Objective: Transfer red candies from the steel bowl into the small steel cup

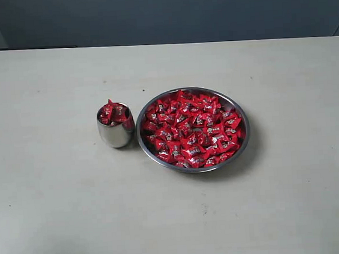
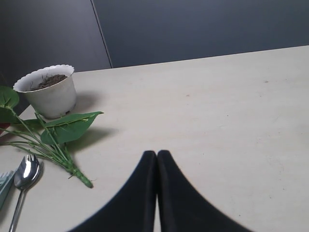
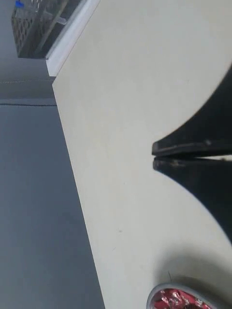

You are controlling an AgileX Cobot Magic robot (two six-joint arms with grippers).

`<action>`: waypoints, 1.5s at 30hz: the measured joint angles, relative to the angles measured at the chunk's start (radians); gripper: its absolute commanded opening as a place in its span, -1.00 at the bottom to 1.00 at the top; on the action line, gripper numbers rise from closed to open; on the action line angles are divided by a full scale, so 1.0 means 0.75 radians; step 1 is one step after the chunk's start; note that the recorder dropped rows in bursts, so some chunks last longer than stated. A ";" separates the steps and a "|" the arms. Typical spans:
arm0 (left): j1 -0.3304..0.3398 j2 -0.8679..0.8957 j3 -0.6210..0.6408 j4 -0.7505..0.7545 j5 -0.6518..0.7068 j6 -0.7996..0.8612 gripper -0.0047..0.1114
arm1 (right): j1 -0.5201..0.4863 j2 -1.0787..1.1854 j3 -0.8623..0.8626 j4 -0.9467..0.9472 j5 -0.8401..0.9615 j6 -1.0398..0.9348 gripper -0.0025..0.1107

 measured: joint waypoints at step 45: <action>0.000 0.000 0.000 0.000 0.000 0.000 -0.91 | 0.031 0.000 0.000 -0.001 0.002 -0.164 -0.95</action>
